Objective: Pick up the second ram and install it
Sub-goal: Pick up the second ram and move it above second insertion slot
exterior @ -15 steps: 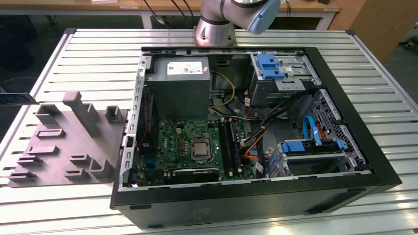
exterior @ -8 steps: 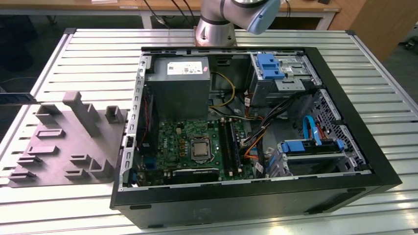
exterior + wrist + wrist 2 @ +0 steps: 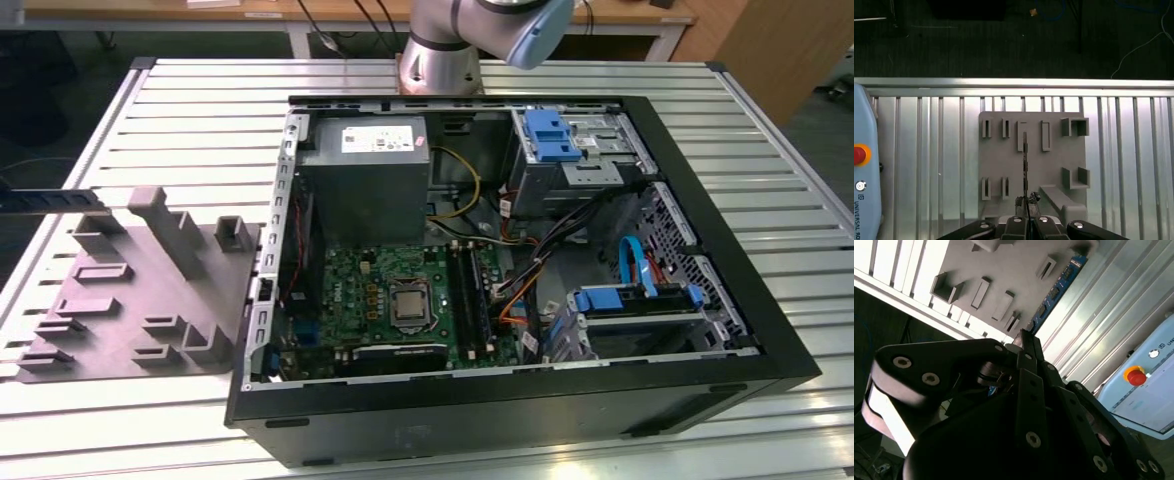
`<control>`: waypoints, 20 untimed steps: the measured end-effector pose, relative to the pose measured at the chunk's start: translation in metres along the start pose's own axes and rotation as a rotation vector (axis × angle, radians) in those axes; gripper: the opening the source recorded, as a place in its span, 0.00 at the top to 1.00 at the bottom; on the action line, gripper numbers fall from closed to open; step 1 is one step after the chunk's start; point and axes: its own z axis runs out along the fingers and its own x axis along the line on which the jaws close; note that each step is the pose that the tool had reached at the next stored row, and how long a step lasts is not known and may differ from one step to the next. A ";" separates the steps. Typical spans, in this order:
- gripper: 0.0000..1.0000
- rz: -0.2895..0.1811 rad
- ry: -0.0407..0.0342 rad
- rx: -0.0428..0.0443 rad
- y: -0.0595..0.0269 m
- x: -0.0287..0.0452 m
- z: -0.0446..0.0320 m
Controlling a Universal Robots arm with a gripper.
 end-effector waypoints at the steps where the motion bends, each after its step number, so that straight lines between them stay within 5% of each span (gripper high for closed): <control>1: 0.89 0.000 0.0000 0.0000 -0.0033 -0.0001 -0.0002; 20: 0.89 0.000 0.0000 0.0001 -0.0796 -0.0025 -0.0043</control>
